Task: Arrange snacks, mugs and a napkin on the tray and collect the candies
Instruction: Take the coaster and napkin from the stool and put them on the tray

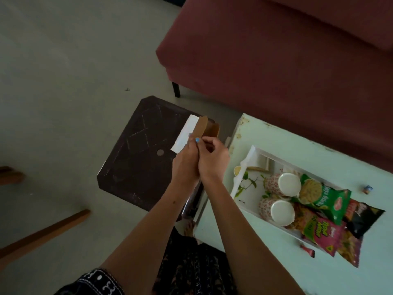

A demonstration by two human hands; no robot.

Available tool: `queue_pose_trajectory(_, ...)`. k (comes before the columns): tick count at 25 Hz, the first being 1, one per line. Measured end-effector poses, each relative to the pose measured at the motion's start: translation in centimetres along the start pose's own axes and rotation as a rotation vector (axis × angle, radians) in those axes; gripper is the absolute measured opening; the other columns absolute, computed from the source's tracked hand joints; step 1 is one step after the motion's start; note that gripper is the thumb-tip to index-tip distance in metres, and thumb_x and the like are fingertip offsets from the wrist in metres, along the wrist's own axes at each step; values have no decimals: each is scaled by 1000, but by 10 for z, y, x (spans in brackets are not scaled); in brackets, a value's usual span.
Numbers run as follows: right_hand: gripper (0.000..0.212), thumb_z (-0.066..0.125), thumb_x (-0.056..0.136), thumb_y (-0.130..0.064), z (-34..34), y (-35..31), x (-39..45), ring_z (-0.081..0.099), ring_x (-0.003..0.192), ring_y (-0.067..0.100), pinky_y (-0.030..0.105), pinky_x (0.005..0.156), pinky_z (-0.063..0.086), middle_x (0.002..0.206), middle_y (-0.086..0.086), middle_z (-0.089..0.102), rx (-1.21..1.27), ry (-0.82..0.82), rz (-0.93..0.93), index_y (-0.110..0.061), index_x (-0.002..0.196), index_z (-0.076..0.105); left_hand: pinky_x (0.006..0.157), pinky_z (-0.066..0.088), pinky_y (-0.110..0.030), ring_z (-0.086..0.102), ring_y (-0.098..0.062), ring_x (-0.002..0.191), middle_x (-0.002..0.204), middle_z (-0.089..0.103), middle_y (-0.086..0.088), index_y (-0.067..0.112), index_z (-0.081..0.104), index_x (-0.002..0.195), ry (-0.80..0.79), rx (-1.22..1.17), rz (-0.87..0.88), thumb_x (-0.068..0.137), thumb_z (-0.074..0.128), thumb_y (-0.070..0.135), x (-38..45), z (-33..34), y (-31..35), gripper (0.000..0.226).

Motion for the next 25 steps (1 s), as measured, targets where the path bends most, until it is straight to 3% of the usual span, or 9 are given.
queue_pose_trajectory(3,6,67,83,-26,-31,19,-3,59,77,5,15,69,47,89,-6,67,-20,139,-10,-21,88,64,81,55,-38,68,-30,90,100,68,-15,1,34,133,-40,-76,-63,94,46,17,-6,18,18,44)
queue_pose_trajectory(6,26,72,77,-30,-67,51,-1,53,79,14,20,68,33,92,-3,59,-78,241,132,-21,89,51,78,56,-42,67,-29,85,95,69,-11,9,50,113,-49,-271,-92,93,47,23,-21,40,36,25)
queue_pose_trajectory(10,18,67,81,-31,-101,87,2,63,84,15,21,70,38,89,-4,70,-153,199,203,-17,92,65,76,57,-39,67,-21,82,92,70,-8,13,59,112,-113,-529,-74,91,48,18,-40,74,59,24)
queue_pose_trajectory(14,15,63,84,-23,-129,124,2,66,88,21,23,72,41,96,2,73,-273,225,229,-15,97,67,74,53,-21,67,-12,80,92,73,-4,15,65,109,-181,-586,-53,87,53,12,-55,107,75,25)
queue_pose_trajectory(20,19,57,87,-9,-130,177,11,64,94,32,36,75,48,101,13,71,-385,108,300,-8,106,61,89,54,-38,68,-23,91,100,72,-11,9,64,110,-343,-559,-141,88,57,13,-62,161,75,24)
queue_pose_trajectory(25,18,54,88,-4,-121,199,25,64,87,34,34,66,43,97,16,69,-513,19,289,-5,106,57,91,53,-33,67,-20,91,100,72,-9,10,65,110,-388,-536,-231,89,57,15,-61,187,72,23)
Point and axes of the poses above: each hand's wrist, its own x-axis towards the middle knuckle, its own z-axis out of the palm, y = z × x, the point moved 4 cm from there along x, towards the middle knuckle
